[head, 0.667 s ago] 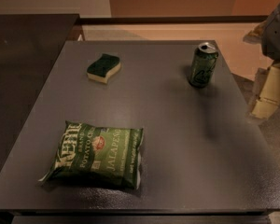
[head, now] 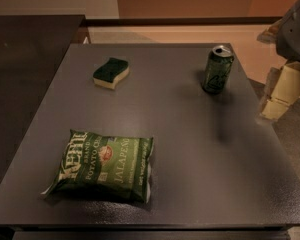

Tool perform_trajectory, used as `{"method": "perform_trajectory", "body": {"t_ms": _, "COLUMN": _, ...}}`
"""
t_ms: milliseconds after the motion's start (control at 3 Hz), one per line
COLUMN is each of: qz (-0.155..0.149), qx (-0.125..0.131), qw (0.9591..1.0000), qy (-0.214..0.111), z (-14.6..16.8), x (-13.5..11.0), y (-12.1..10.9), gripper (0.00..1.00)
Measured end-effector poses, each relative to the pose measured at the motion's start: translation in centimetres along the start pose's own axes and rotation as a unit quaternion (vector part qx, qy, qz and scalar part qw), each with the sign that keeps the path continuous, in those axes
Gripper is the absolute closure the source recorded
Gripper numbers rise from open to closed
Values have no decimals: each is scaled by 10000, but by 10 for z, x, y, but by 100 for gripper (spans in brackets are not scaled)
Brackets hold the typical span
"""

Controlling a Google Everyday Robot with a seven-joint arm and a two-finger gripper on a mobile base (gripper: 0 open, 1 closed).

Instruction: Knock green can over

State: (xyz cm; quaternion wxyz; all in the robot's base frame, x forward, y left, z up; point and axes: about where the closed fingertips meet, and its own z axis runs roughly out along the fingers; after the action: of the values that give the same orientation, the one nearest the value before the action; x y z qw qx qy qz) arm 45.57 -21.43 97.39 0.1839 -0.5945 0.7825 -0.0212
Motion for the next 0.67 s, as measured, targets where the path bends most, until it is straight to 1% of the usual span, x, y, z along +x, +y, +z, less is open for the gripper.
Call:
{"method": "perform_trajectory", "body": {"t_ms": 333, "qz": 192, "qx": 20, "qw": 9991, "qy": -380, "z": 15, "x": -7, "y": -23, "gripper": 0}}
{"method": "perform_trajectory", "body": {"t_ms": 667, "qz": 452, "qx": 43, "qw": 9962, "qy": -747, "z": 32, "x": -13, "y": -51, "gripper": 0}}
